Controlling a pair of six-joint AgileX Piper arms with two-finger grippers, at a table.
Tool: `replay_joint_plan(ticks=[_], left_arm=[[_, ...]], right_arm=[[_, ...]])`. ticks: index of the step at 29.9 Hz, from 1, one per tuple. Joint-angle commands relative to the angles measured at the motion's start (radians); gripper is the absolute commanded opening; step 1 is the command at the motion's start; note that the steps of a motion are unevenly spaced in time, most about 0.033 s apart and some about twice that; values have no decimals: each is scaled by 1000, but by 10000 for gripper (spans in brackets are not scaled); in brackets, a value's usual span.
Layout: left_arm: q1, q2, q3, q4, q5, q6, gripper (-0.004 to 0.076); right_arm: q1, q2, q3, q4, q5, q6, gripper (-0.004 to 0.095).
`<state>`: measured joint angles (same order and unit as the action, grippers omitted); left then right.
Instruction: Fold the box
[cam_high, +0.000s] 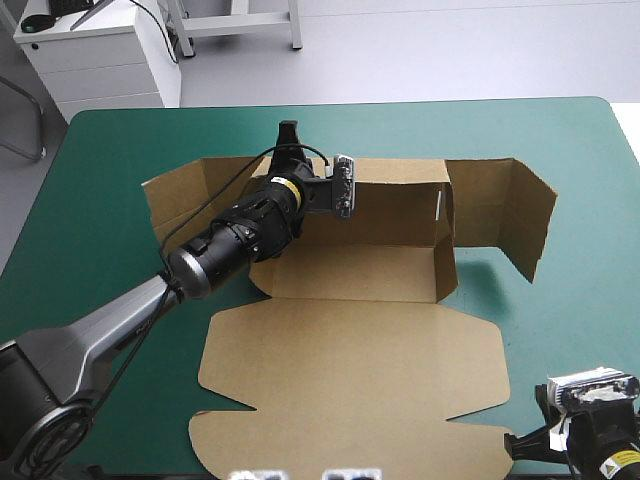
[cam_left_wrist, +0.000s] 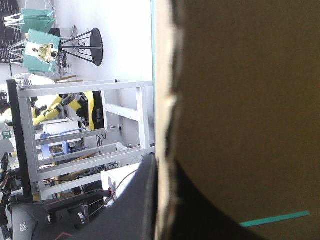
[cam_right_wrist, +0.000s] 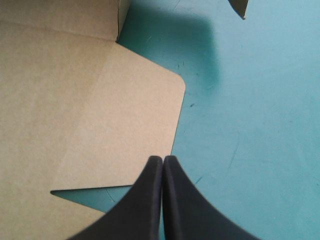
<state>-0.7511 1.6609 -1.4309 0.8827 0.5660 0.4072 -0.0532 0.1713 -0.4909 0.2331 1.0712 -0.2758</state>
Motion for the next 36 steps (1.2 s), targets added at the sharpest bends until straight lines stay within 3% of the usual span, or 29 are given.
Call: replay_joint_plan(ticks=[1,6,11,15,27,36], left_arm=[[-3,-55,-20,42,-61,-5,-8],[-3,-87,60,61,-118,-33,-8],[-22,-123,141,295,-121,-257,-8],[-46,-123,167,412,-93,-329,-8],[-62,-123,217,530,-17,-551,-8],[-62,-123,217,527,-5,-558,-8]], right_arm=[[2,14,-54,47,-112,24,-14],[2,16,-92,62,-181,46,-14],[2,53,-126,67,-193,73,-14],[2,128,-167,106,-207,41,-14],[2,529,-511,121,-240,22,-14],[2,905,-878,162,-136,3,-14]])
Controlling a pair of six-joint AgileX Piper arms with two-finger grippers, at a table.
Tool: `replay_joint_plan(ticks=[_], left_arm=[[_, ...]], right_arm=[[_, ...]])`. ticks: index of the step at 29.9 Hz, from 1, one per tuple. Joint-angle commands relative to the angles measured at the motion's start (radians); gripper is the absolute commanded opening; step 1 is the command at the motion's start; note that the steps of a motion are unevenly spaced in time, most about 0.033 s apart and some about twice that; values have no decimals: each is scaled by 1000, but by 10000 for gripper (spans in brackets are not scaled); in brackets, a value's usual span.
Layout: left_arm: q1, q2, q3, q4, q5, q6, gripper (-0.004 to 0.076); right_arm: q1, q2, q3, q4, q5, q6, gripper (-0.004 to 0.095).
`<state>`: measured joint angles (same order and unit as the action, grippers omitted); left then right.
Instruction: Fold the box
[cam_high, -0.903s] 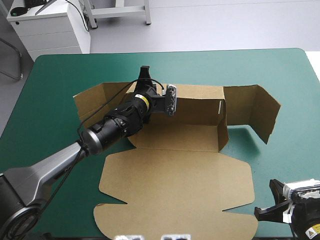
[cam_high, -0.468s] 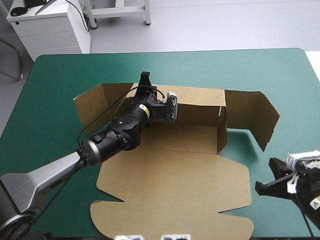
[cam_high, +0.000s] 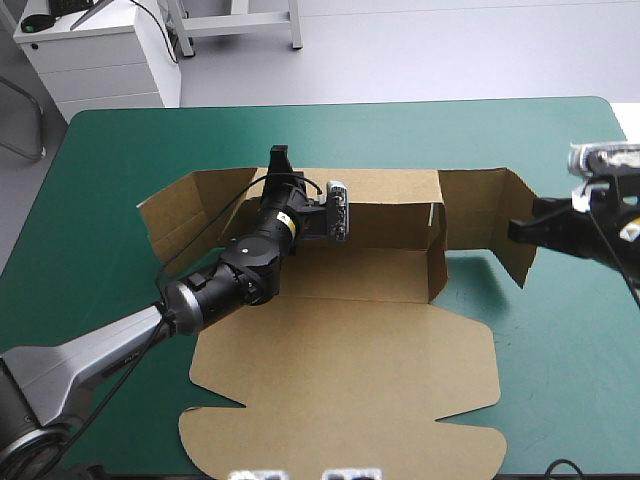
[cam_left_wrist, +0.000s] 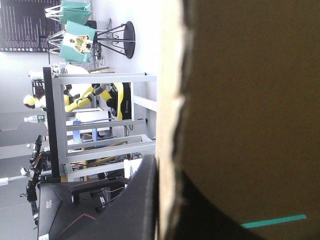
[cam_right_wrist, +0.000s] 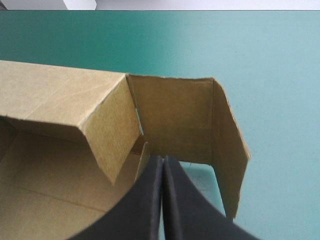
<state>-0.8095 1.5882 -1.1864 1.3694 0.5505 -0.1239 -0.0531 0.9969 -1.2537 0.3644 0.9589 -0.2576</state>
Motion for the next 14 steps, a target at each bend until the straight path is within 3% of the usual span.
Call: replay_joint_plan(ticks=[1,14], left_arm=[[-4,-50,-27,41,11,-27,-8],[-4,-50,-27,43,11,-31,-8]], right_arm=[[2,119,-155,33,-14,-15,-14],[12,523,-543,71,99,-7,-13]])
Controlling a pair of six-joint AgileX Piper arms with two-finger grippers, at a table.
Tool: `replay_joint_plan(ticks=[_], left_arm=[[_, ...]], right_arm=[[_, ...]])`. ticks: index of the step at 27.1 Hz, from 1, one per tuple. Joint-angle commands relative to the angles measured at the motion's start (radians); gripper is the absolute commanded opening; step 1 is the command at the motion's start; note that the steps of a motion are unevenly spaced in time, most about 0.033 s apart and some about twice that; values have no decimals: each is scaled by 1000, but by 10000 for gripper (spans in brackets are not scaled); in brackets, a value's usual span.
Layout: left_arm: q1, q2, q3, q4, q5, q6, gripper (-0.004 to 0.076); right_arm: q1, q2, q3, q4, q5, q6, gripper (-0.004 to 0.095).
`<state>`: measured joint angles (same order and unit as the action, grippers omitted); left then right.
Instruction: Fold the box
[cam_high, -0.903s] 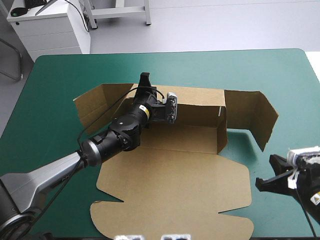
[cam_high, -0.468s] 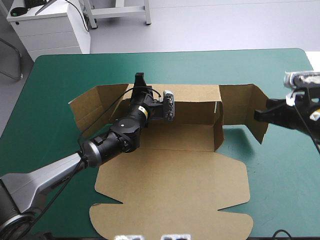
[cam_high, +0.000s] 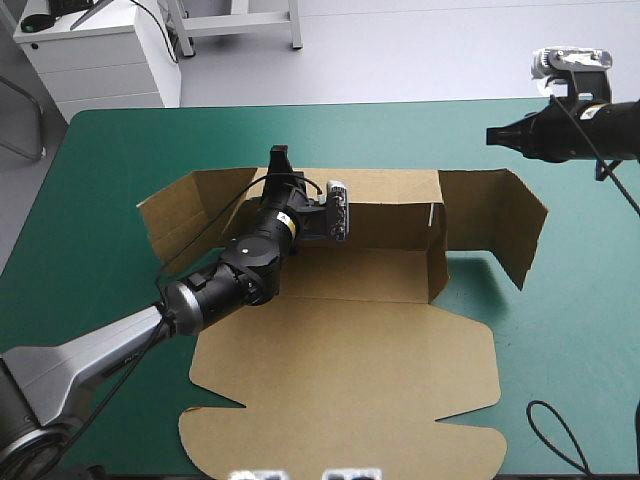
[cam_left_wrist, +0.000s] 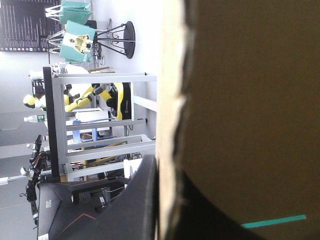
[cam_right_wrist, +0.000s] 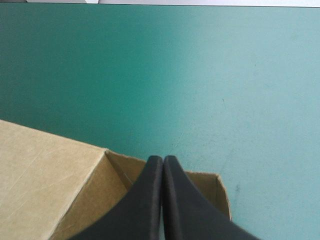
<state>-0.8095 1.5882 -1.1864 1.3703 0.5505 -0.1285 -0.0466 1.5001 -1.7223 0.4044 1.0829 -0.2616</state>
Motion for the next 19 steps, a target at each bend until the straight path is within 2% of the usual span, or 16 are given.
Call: replay_joint_plan(ticks=[1,8,15,19], left_arm=[[-4,-50,-27,42,12,-26,-8],[-4,-50,-27,47,19,-42,-8],[-4,-50,-27,47,31,-42,-8],[-4,-50,-27,45,37,-42,-8]], right_arm=[[5,43,-87,31,-23,-1,-13],[64,180,-130,-1,7,35,-13],[86,230,-130,-16,22,68,-13],[86,232,-130,-60,111,80,-13]])
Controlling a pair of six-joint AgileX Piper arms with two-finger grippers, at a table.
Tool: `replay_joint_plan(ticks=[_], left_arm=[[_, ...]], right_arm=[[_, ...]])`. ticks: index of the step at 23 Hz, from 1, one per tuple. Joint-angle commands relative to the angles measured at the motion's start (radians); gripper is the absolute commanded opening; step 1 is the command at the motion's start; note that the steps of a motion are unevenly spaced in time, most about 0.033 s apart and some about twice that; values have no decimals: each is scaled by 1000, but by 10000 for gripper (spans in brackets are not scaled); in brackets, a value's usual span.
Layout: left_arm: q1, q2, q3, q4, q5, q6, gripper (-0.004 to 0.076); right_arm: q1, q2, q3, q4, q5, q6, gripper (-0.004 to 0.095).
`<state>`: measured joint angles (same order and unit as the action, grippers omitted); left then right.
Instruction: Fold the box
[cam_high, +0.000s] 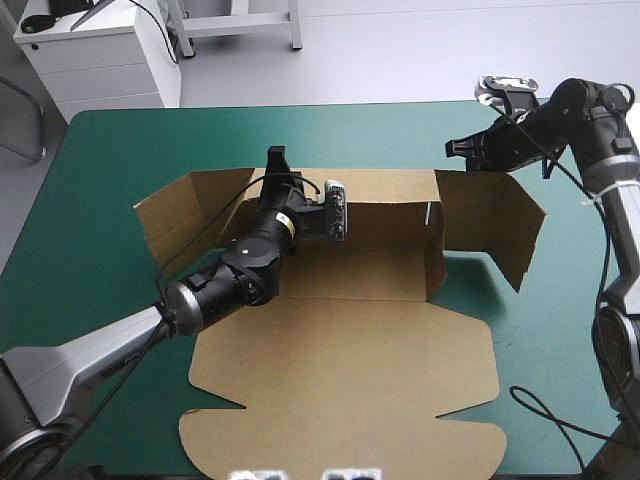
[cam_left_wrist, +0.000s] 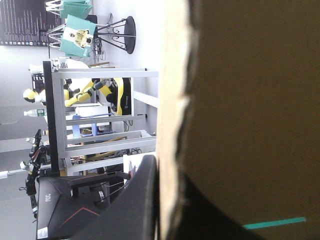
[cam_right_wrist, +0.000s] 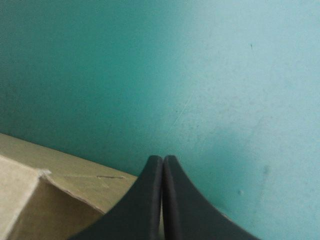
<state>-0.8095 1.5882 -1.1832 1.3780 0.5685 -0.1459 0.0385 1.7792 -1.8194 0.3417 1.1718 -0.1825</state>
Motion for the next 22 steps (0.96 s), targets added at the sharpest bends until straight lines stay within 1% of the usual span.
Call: replay_joint_plan(ticks=[1,3,9,15,18,22], left_arm=[[-4,-50,-30,38,19,-24,-8],[-4,-50,-30,38,19,-24,-8],[-4,-50,-30,38,26,-24,-8],[-4,-50,-30,40,27,-24,-8],[-4,-50,-30,40,27,-24,-8],[-4,-50,-30,40,27,-24,-8]], right_arm=[[0,-47,-33,3,55,1,-13],[0,-47,-31,3,76,3,-13],[0,-79,-10,20,76,25,-14],[0,-130,133,63,71,-59,-14],[-1,-163,201,81,25,-82,-14],[-1,-221,309,163,-82,-181,-14]])
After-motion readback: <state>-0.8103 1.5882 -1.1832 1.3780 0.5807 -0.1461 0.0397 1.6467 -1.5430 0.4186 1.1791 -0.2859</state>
